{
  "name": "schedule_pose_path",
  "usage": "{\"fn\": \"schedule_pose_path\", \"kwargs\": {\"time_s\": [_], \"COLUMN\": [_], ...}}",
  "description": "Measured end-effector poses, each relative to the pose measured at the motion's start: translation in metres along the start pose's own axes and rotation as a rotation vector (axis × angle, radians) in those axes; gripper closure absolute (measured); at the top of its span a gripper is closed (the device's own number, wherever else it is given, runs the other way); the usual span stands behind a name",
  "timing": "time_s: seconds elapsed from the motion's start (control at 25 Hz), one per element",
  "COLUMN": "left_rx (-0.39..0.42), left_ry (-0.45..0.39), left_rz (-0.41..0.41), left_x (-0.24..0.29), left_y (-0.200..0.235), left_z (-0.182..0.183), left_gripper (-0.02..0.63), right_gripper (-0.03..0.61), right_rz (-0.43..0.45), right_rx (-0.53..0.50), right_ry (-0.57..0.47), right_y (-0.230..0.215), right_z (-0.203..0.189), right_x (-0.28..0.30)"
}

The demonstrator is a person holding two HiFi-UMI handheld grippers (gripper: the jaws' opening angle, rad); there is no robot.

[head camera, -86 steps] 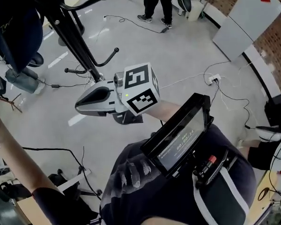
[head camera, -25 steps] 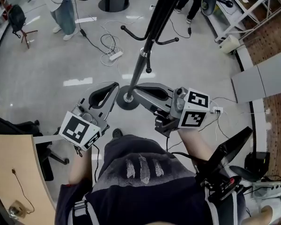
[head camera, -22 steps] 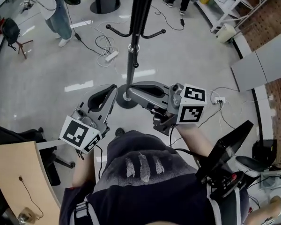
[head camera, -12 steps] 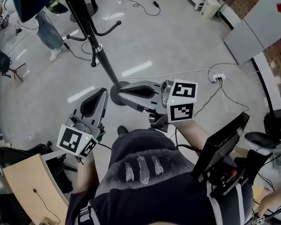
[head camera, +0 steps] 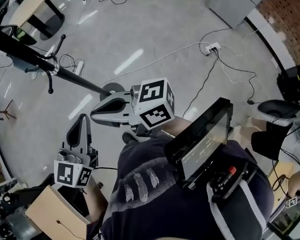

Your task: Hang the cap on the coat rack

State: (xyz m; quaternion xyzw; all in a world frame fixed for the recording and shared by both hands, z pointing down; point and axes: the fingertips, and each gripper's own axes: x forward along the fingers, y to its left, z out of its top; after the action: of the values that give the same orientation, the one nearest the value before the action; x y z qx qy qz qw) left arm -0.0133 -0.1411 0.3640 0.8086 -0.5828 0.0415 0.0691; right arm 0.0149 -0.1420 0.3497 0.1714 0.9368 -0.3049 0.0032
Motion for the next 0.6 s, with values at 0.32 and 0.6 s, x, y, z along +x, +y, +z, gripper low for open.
{"fn": "schedule_pose_path", "kwargs": {"time_s": [0.32, 0.6], "left_rx": [0.016, -0.011], "left_ry": [-0.012, -0.045], "left_rz": [-0.012, 0.008], "left_x": [-0.003, -0.084], "left_y": [-0.008, 0.012], "left_z": [0.002, -0.007], "left_gripper": [0.606, 0.606], "right_gripper": [0.575, 0.575], "right_rz": [0.016, 0.000], "right_rx": [-0.059, -0.123], "right_ry": [0.056, 0.125], "right_y": [0.013, 0.052], "right_z": [-0.007, -0.045], "right_x": [0.007, 0.069]}}
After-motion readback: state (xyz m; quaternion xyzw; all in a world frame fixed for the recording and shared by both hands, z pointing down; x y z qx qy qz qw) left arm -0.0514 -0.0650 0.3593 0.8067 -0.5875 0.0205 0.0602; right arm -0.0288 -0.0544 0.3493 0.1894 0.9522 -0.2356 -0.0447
